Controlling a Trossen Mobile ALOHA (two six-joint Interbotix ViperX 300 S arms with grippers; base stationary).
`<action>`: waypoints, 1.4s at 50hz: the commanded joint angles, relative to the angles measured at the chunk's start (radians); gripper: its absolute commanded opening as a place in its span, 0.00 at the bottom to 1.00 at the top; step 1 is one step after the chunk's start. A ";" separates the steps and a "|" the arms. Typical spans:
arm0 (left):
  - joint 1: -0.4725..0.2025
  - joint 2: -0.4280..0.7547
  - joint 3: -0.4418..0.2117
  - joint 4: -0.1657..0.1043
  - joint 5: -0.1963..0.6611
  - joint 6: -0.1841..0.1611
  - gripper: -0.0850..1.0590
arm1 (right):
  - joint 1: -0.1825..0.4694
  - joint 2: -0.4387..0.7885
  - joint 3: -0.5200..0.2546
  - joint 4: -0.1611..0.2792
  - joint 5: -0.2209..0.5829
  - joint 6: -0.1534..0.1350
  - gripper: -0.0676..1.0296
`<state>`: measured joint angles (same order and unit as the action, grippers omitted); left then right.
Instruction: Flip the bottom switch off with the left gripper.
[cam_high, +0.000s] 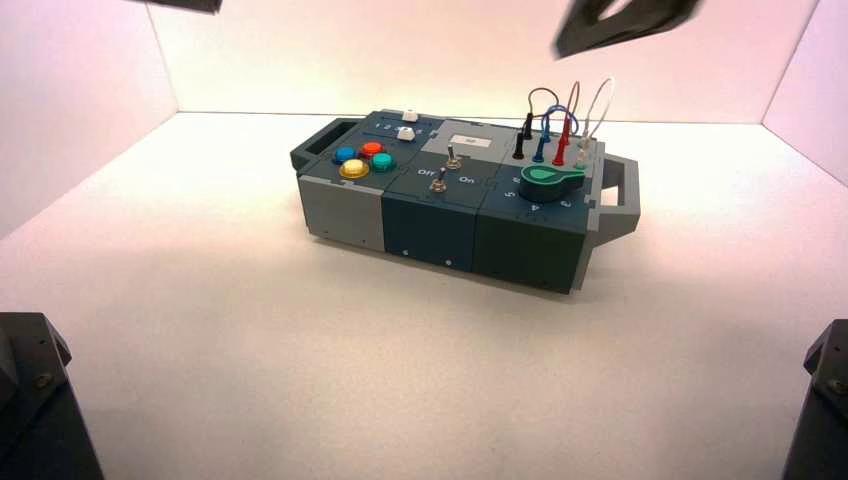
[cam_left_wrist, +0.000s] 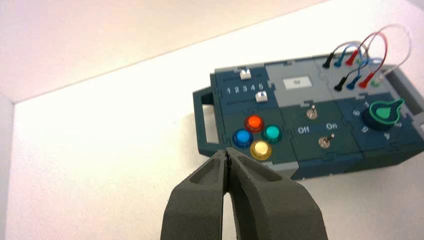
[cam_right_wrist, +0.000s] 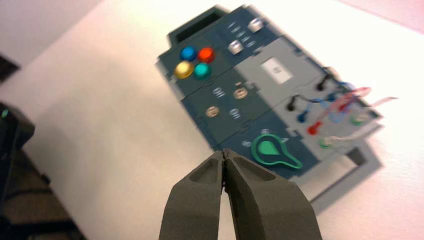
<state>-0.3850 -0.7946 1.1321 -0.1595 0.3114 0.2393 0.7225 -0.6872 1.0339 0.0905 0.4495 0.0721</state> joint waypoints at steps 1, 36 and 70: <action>-0.006 0.023 -0.032 0.000 0.009 0.002 0.05 | 0.031 0.117 -0.083 0.026 0.003 0.003 0.04; -0.006 0.066 -0.063 -0.006 0.037 -0.005 0.05 | 0.051 0.489 -0.275 0.069 0.037 0.006 0.04; -0.184 0.333 -0.239 -0.021 0.023 -0.031 0.05 | -0.060 0.445 -0.268 0.072 -0.029 0.025 0.04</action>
<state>-0.5200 -0.5246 0.9557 -0.1795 0.3513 0.2117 0.7056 -0.1979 0.7823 0.1595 0.4295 0.0920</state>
